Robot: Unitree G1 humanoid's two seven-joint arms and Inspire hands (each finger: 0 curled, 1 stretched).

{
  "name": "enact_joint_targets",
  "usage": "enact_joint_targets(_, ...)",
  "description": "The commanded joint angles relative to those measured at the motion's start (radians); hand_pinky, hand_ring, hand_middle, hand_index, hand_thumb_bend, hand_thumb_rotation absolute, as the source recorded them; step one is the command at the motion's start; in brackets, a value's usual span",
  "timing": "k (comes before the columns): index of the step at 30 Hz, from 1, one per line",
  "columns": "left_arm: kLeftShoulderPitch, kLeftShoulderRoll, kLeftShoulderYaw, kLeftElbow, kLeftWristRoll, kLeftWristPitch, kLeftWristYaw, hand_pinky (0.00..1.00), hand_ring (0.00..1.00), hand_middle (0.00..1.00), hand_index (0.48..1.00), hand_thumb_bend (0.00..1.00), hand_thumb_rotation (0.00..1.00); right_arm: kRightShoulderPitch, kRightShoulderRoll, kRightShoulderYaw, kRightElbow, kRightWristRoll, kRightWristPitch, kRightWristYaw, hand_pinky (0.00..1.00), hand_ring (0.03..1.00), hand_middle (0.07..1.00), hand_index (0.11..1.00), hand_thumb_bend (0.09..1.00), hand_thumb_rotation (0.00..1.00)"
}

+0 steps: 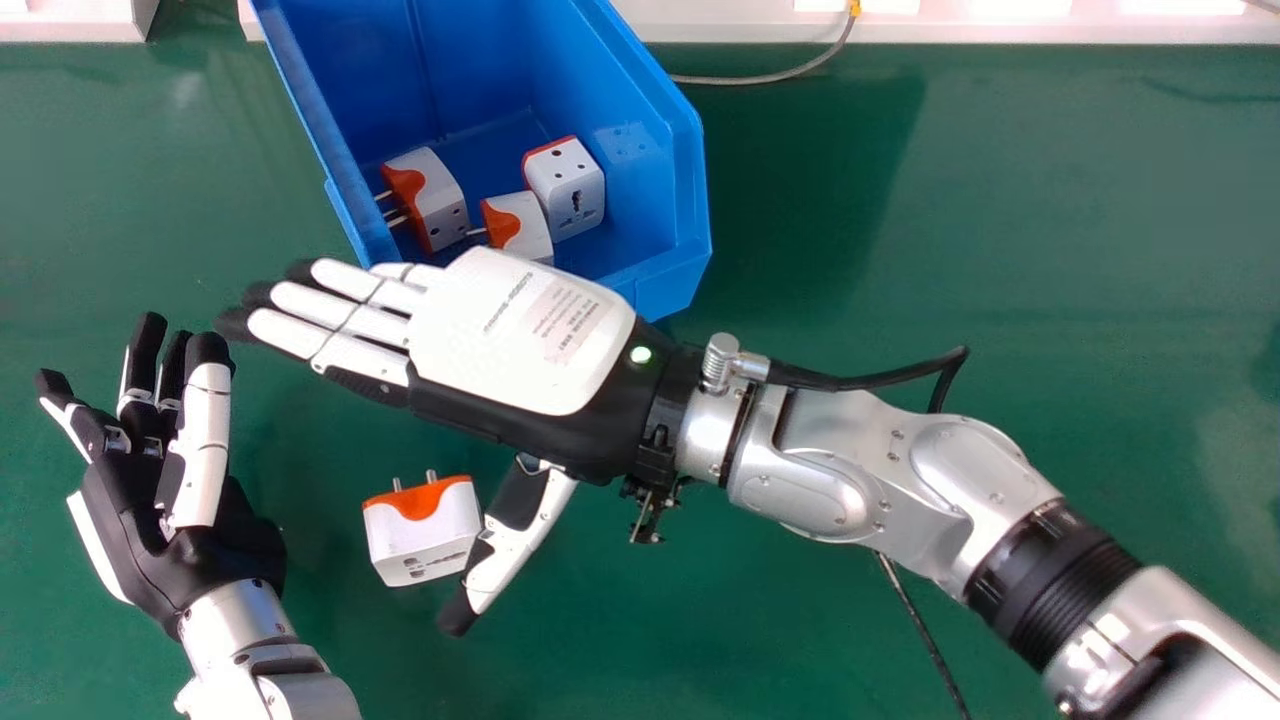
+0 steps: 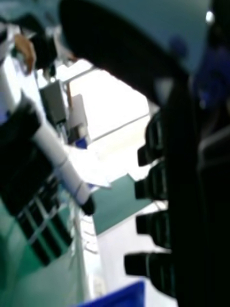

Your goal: Pick all objects and put in blue box

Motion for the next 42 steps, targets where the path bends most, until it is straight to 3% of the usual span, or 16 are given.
enact_joint_targets(1, 0.008, 0.010, -0.005, -0.018, 0.004, -0.008, -0.010, 0.80, 0.84, 0.84, 0.826, 0.65, 0.07, -0.049, 0.019, 0.009, 0.006, -0.023, -0.017, -0.013, 0.90, 1.000, 1.000, 1.000, 1.000, 0.50)
enact_joint_targets(3, 0.010, 0.013, -0.007, -0.016, 0.011, -0.010, -0.007, 0.80, 0.85, 0.84, 0.827, 0.65, 0.07, -0.051, 0.029, 0.024, 0.033, -0.039, -0.022, -0.017, 0.90, 1.000, 1.000, 1.000, 1.000, 0.50)
enact_joint_targets(6, 0.005, 0.011, -0.001, -0.012, 0.002, -0.009, -0.004, 0.80, 0.85, 0.84, 0.827, 0.65, 0.07, -0.058, 0.043, 0.054, 0.075, -0.077, -0.019, -0.021, 0.90, 1.000, 1.000, 1.000, 1.000, 0.50)
enact_joint_targets(9, 0.007, 0.006, 0.004, -0.021, -0.021, -0.002, -0.026, 0.80, 0.85, 0.84, 0.831, 0.67, 0.09, -0.065, 0.065, 0.097, 0.141, -0.118, -0.015, -0.031, 0.91, 1.000, 1.000, 1.000, 1.000, 0.49)
enact_joint_targets(11, 0.008, 0.006, 0.005, -0.022, -0.026, -0.003, -0.035, 0.83, 0.86, 0.86, 0.848, 0.70, 0.10, -0.069, 0.078, 0.119, 0.178, -0.136, -0.015, -0.034, 0.89, 1.000, 0.997, 0.993, 1.000, 0.50)
enact_joint_targets(17, 0.012, 0.017, 0.007, -0.014, -0.013, -0.011, -0.032, 0.84, 0.87, 0.87, 0.861, 0.67, 0.12, -0.069, 0.112, 0.189, 0.245, -0.204, 0.020, -0.040, 0.88, 0.981, 0.955, 0.922, 1.000, 0.53)
enact_joint_targets(24, 0.011, 0.010, 0.015, -0.032, -0.039, 0.008, -0.036, 0.82, 0.87, 0.88, 0.860, 0.68, 0.10, -0.082, 0.172, 0.264, 0.376, -0.251, 0.066, -0.061, 0.86, 0.955, 0.939, 0.856, 1.000, 0.50)
enact_joint_targets(27, 0.014, 0.012, 0.011, -0.029, -0.029, 0.005, -0.030, 0.83, 0.87, 0.87, 0.858, 0.68, 0.10, -0.091, 0.187, 0.291, 0.418, -0.266, 0.080, -0.103, 0.84, 0.952, 0.934, 0.848, 1.000, 0.49)
enact_joint_targets(30, 0.014, 0.010, 0.012, -0.029, -0.030, 0.005, -0.029, 0.83, 0.87, 0.87, 0.852, 0.68, 0.10, -0.103, 0.204, 0.300, 0.454, -0.253, 0.086, -0.109, 0.83, 0.950, 0.932, 0.839, 1.000, 0.48)
enact_joint_targets(35, 0.013, 0.008, 0.011, -0.028, -0.025, 0.006, -0.021, 0.83, 0.87, 0.87, 0.851, 0.69, 0.10, -0.118, 0.232, 0.308, 0.504, -0.244, 0.101, -0.114, 0.82, 0.948, 0.932, 0.825, 0.938, 0.36)
enact_joint_targets(37, 0.013, 0.004, 0.013, -0.031, -0.031, 0.006, -0.022, 0.83, 0.87, 0.87, 0.852, 0.69, 0.10, -0.121, 0.245, 0.310, 0.524, -0.244, 0.112, -0.120, 0.80, 0.934, 0.924, 0.816, 0.922, 0.32)
enact_joint_targets(40, 0.012, 0.001, 0.016, -0.032, -0.041, 0.007, -0.028, 0.83, 0.86, 0.86, 0.840, 0.70, 0.09, -0.128, 0.266, 0.308, 0.553, -0.231, 0.127, -0.092, 0.73, 0.891, 0.908, 0.771, 0.807, 0.08)
enact_joint_targets(42, 0.013, 0.002, 0.016, -0.031, -0.041, 0.006, -0.031, 0.83, 0.86, 0.86, 0.841, 0.69, 0.09, -0.132, 0.276, 0.308, 0.567, -0.217, 0.136, -0.070, 0.68, 0.872, 0.905, 0.735, 0.764, 0.02)
